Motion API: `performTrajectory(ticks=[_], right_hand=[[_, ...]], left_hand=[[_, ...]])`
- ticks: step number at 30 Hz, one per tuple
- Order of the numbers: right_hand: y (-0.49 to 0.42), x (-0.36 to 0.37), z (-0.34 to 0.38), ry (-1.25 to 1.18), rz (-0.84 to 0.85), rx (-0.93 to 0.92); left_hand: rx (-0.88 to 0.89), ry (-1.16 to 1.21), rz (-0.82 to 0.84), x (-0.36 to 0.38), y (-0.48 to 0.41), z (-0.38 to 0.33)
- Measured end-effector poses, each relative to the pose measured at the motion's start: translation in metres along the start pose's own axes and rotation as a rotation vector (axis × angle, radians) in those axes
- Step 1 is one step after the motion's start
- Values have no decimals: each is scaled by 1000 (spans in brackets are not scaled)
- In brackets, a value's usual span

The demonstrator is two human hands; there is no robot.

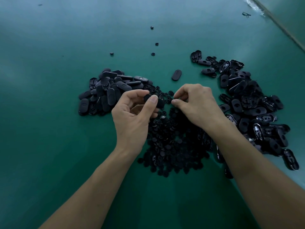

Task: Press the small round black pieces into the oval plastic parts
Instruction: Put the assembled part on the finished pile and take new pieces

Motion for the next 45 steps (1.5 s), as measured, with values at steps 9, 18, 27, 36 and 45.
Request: performTrajectory(ticks=[9, 18, 27, 36, 45], right_hand=[[-7, -2, 0, -83, 69, 44], [-5, -12, 2, -205, -14, -6], [6, -22, 21, -396, -13, -107], [16, -20, 38, -468, -43, -146], [19, -9, 39, -467, -54, -95]], left_hand=[[-43, 51, -10, 0, -1, 3], [-75, 77, -37, -1, -2, 6], [-68, 21, -47, -1, -2, 8], [-43, -35, -46, -2, -1, 8], [-12, -72, -11, 0, -1, 4]])
Point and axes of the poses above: each hand's wrist, its own y-axis away from the middle knuckle, its own x-axis out of the palm, z = x × y, the point moved 5 cm from there along -y, towards the middle knuckle, and after that the axes turned 6 degrees about -z, right-handed, at the moved point
